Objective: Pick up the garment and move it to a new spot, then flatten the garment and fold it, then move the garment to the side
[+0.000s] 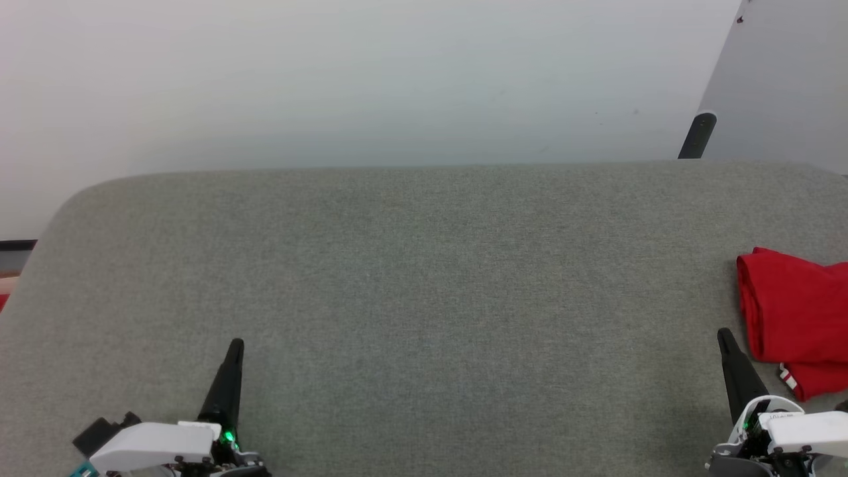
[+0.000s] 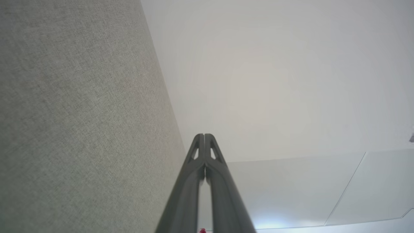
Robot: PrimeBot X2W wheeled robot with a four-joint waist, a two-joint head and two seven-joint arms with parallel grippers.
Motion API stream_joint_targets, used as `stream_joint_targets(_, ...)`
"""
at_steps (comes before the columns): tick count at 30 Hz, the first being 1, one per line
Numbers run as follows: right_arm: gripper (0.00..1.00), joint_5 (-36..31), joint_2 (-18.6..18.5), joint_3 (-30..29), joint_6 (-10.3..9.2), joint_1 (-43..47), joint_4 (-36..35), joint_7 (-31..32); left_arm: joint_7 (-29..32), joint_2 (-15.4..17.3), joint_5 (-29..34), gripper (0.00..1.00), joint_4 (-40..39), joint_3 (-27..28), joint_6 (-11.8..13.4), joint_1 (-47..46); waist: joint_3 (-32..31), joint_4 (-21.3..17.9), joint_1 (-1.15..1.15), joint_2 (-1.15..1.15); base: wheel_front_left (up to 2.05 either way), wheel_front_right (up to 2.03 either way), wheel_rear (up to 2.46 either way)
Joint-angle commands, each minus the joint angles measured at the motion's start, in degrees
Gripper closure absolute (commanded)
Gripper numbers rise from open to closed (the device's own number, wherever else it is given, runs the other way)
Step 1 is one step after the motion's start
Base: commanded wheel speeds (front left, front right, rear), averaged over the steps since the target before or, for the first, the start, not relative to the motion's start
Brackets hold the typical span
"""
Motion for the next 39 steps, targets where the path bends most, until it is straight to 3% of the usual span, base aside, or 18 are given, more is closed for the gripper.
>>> stream_joint_targets(1,1.0,0.9,0.1,0.0,0.02,-0.9,0.1,0.3,0.2,-0.1,-0.7,1.0,-0.1,0.2,-0.4,-0.8,0.0,0.0,0.0,0.0,0.0,0.0,0.0)
stream_joint_targets(18,1.0,7.2,0.2,0.0,0.02,-2.2,1.6,1.4,1.9,-1.2,-6.2,1.0,0.9,0.6,-0.6,-2.1,0.4,-0.2,0.0,0.0,0.0,0.0,0.0)
stream_joint_targets(39,1.0,7.0,0.2,0.0,0.02,-1.9,1.5,1.3,1.9,-1.1,-6.1,1.0,0.9,0.5,-0.6,-2.1,0.4,-0.2,0.0,0.0,0.0,0.0,0.0)
